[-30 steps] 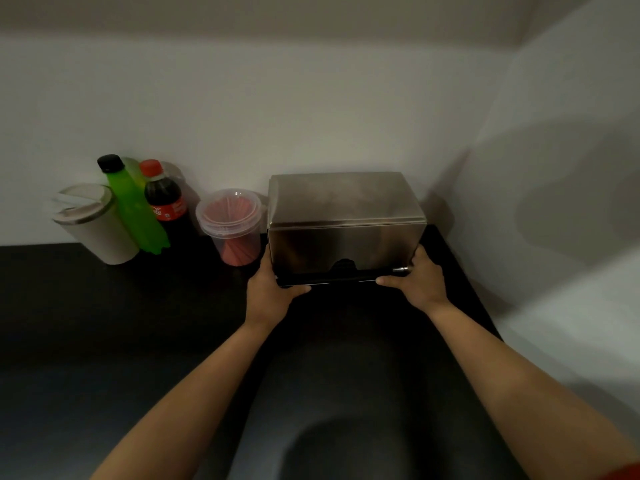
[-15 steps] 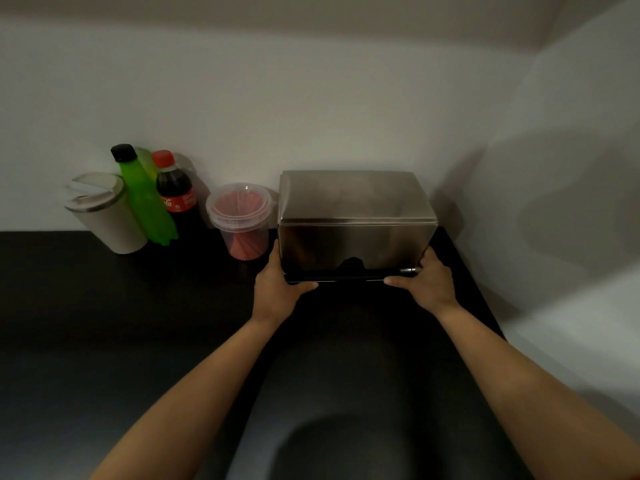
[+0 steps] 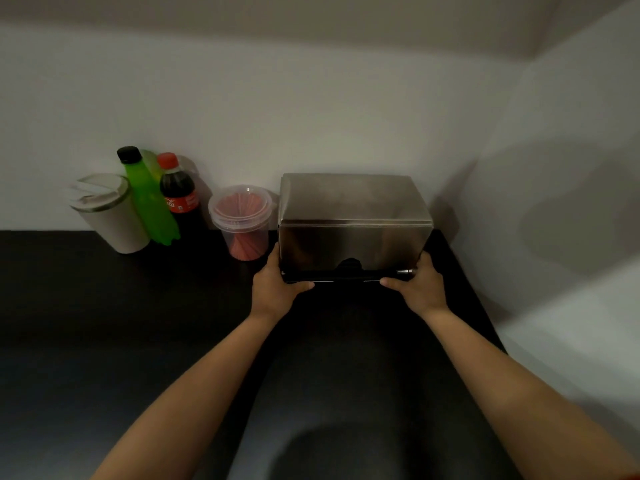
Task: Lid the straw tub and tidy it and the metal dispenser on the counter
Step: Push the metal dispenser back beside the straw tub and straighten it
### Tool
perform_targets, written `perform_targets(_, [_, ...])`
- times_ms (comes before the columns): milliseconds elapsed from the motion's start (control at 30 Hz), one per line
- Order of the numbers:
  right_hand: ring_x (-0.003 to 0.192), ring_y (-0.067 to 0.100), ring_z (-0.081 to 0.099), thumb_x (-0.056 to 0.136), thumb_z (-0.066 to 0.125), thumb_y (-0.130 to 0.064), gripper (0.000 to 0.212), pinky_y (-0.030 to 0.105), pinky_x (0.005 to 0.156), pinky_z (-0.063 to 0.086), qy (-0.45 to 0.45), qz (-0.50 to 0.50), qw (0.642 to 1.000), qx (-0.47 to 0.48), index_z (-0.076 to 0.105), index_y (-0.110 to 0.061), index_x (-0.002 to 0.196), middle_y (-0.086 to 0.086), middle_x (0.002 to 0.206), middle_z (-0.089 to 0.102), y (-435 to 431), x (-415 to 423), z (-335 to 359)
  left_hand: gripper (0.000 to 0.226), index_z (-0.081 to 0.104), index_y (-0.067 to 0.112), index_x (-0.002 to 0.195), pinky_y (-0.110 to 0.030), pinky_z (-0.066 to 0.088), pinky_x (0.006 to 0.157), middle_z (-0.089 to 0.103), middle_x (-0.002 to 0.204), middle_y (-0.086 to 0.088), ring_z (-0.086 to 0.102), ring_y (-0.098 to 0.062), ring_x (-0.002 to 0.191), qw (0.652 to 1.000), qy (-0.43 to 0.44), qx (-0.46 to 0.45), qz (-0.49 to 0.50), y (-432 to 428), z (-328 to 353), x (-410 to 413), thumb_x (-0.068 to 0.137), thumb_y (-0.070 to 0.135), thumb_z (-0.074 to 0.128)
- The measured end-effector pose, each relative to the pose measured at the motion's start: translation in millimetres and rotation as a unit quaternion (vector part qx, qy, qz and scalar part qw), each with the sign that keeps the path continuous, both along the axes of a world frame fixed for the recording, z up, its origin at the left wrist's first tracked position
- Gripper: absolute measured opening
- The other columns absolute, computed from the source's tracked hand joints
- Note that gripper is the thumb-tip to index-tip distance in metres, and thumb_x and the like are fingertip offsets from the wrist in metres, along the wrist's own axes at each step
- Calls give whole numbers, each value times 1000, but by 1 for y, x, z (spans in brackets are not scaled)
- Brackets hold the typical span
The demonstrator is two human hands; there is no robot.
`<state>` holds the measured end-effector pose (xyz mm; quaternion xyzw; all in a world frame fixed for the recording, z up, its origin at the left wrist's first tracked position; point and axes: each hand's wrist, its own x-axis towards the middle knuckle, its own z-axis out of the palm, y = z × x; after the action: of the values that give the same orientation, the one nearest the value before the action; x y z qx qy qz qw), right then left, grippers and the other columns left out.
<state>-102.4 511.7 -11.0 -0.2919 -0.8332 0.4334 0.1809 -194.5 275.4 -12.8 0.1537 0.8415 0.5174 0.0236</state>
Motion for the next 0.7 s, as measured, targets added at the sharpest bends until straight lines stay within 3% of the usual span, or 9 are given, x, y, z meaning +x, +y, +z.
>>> perform_targets(133, [119,27,53,63,85,-15,82,31,96,42,9,-6,1000,-9,42,-9,132,12,131,55,-12,5,6,83,42,9,138,-34,44,101,59,130,-11,55,-25,120,1000,2,0,8,-7,7,4,67,16,84])
perform_targets(300, [124,27,49,62,86,-21,86,43,104,42,-17,-34,999,-3,42,-9,135,11,134,52,-33,13,15,89,38,10,141,-32,42,100,55,134,-12,53,-24,122,1000,-21,7,8,-26,16,6,66,20,85])
perform_targets(467, [131,30,40,68,81,-33,90,43,107,39,-44,-76,996,6,34,-10,142,13,143,40,-79,20,21,77,44,17,136,-30,42,95,55,133,-7,52,-24,121,1000,-24,0,-5,-54,25,8,70,24,82])
perform_targets(600, [129,30,42,79,71,-35,70,38,106,36,-33,-51,998,21,42,-9,136,14,140,44,-122,21,28,60,50,17,129,-27,44,91,58,127,-3,55,-20,115,1000,9,-8,-2,-81,33,5,76,29,76])
perform_targets(700, [125,26,46,83,66,-37,53,33,101,36,-18,-21,999,16,52,-13,128,11,133,50,-156,15,31,53,51,16,126,-34,47,94,60,122,-4,57,-20,111,1000,25,-10,6,-101,36,-3,80,27,73])
